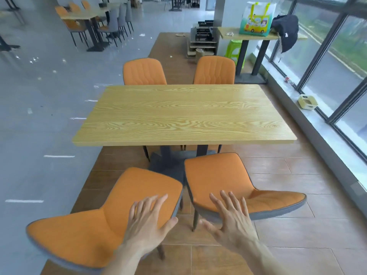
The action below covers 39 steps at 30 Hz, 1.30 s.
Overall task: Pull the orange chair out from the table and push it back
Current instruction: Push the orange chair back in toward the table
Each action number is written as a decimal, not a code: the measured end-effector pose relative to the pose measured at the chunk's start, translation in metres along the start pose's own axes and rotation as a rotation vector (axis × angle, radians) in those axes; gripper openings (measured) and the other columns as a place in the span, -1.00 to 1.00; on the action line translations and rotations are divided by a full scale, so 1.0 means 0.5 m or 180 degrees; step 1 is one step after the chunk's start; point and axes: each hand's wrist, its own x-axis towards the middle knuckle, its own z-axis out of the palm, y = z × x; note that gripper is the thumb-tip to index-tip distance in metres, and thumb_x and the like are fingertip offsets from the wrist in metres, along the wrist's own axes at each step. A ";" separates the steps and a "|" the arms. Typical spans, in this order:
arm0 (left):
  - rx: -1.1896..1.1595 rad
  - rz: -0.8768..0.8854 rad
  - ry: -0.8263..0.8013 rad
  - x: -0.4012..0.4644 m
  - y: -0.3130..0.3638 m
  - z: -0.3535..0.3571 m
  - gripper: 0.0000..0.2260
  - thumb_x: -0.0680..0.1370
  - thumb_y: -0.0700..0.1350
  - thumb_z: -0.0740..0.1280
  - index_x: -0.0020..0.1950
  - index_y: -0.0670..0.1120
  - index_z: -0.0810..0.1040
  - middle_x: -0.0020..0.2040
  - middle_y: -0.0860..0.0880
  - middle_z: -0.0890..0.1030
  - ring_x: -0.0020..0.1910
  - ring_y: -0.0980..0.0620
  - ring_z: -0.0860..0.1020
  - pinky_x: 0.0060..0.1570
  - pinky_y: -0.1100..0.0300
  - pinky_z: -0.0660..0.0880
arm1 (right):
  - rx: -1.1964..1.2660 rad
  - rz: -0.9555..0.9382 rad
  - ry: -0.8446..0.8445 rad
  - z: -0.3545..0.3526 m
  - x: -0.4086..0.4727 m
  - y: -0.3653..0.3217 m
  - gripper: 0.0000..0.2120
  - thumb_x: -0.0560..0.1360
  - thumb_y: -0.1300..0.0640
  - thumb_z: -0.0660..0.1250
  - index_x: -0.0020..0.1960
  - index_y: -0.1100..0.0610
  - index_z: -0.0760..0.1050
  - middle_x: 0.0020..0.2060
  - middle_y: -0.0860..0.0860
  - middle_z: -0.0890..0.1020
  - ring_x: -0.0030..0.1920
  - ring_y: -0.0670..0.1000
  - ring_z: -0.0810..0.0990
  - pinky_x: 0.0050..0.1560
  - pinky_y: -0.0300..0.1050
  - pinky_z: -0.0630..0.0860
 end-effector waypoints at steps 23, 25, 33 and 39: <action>0.0250 0.0732 -0.0663 -0.115 -0.701 -0.157 -0.08 0.24 0.71 0.03 0.48 0.27 0.29 0.50 0.25 0.30 0.50 0.15 0.19 0.53 0.07 0.03 | 0.0421 0.0580 -0.0140 0.351 -0.050 -0.702 -0.01 0.29 -0.76 -0.12 0.56 -0.26 0.23 0.56 -0.05 0.32 0.58 0.13 0.14 0.51 0.37 0.08; 0.0197 0.0785 -0.0447 -0.115 -0.706 -0.156 -0.11 0.24 0.71 0.06 0.43 0.25 0.39 0.43 0.25 0.40 0.44 0.14 0.29 0.48 0.08 0.14 | 0.0392 0.0499 0.0000 0.365 -0.045 -0.695 -0.13 0.38 -0.71 -0.02 0.52 -0.26 0.33 0.50 -0.03 0.41 0.55 0.16 0.23 0.45 0.37 0.17; 0.0095 0.0735 -0.0076 -0.088 -0.700 -0.159 -0.15 0.27 0.70 0.05 0.35 0.21 0.50 0.31 0.23 0.52 0.34 0.11 0.42 0.42 0.06 0.26 | 0.0308 0.0285 -0.0115 0.333 0.011 -0.685 -0.10 0.38 -0.71 -0.12 0.51 -0.23 0.34 0.48 -0.04 0.40 0.57 0.16 0.16 0.49 0.40 0.05; 0.0128 0.0573 0.0008 -0.007 -0.678 -0.160 -0.19 0.29 0.69 0.06 0.32 0.22 0.51 0.27 0.21 0.54 0.31 0.08 0.45 0.38 0.03 0.30 | 0.0344 0.0045 -0.0077 0.308 0.121 -0.633 -0.08 0.38 -0.71 -0.08 0.47 -0.16 0.44 0.35 -0.01 0.53 0.49 0.23 0.31 0.43 0.46 0.16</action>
